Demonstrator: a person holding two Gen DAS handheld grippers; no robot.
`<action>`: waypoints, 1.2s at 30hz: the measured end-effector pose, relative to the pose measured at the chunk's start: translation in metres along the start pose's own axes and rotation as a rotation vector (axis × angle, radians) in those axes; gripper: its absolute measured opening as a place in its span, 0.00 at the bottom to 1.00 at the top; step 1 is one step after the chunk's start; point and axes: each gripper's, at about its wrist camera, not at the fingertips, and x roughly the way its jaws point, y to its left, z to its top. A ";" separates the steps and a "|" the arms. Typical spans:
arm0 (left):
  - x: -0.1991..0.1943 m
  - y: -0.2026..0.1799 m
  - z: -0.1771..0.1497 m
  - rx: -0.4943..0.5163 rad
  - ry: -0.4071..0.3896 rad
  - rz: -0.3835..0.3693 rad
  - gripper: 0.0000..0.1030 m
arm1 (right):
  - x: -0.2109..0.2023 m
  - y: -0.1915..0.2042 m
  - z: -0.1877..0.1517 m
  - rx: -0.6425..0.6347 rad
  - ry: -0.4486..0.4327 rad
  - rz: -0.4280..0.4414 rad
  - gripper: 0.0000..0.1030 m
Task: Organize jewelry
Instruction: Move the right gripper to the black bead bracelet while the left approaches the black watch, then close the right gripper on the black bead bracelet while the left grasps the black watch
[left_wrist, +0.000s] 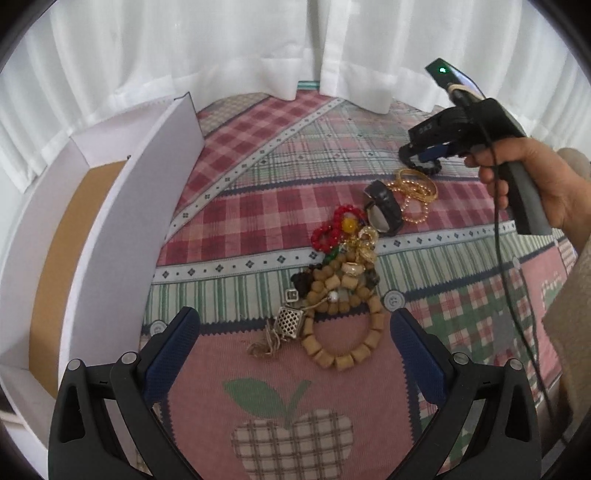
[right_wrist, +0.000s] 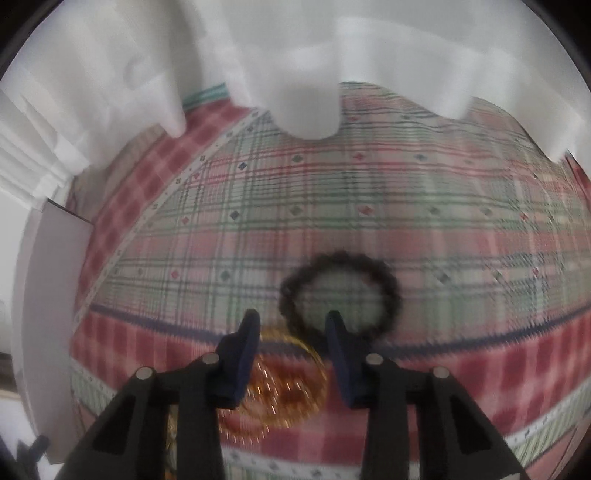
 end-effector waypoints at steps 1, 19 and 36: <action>0.002 0.001 0.002 -0.003 0.005 -0.002 1.00 | 0.004 0.004 0.002 -0.014 0.010 -0.014 0.33; 0.083 -0.052 0.097 0.003 0.153 -0.055 0.64 | -0.016 -0.045 -0.028 0.030 -0.037 -0.015 0.11; 0.049 -0.068 0.101 0.018 0.124 -0.156 0.17 | -0.086 -0.071 -0.077 0.062 -0.059 0.093 0.11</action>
